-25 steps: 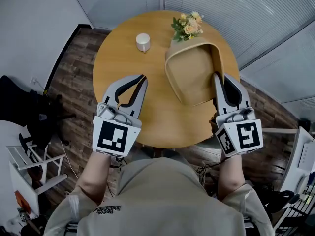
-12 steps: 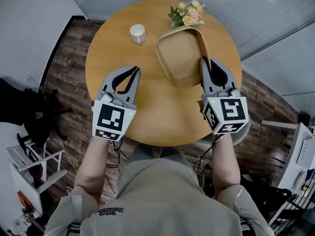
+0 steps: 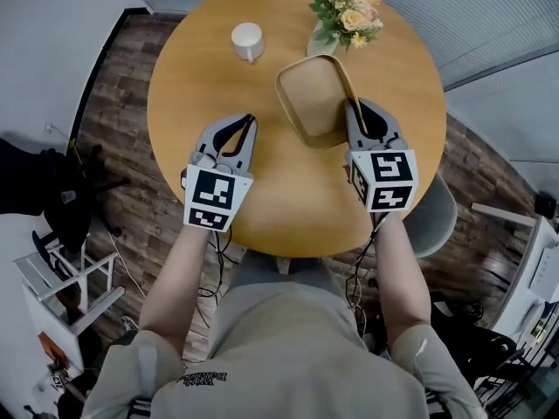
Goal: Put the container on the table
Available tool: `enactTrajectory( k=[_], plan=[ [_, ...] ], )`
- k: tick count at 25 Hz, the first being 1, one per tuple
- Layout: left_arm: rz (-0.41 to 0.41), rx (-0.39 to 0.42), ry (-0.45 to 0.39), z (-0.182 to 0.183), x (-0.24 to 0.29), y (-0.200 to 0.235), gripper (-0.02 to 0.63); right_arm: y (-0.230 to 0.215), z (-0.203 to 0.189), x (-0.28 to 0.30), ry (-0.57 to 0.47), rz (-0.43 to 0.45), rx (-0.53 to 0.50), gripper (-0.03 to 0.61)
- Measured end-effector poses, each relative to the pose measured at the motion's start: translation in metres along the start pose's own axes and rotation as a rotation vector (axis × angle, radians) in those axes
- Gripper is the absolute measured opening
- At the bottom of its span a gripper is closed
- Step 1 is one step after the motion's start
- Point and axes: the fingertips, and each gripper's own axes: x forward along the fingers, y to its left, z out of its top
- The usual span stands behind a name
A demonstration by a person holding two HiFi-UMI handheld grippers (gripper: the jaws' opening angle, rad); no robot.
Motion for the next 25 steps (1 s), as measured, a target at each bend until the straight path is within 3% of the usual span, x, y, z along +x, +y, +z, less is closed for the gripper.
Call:
enactTrajectory(
  k=[5,13,25],
  plan=[
    [-0.05,-0.086,0.074,-0.045,0.021,-0.002,0.028,-0.005,-0.046,0.02,0.081,-0.022,0.026,0.032],
    [-0.084,-0.132,0.126,-0.081,0.044,-0.008,0.028,-0.001,-0.118,0.05,0.224,-0.017,0.077,0.032],
    [-0.15,-0.105,0.195,-0.115,0.071,-0.033,0.028,-0.002,-0.196,0.073,0.426,-0.012,0.149,0.032]
  ],
)
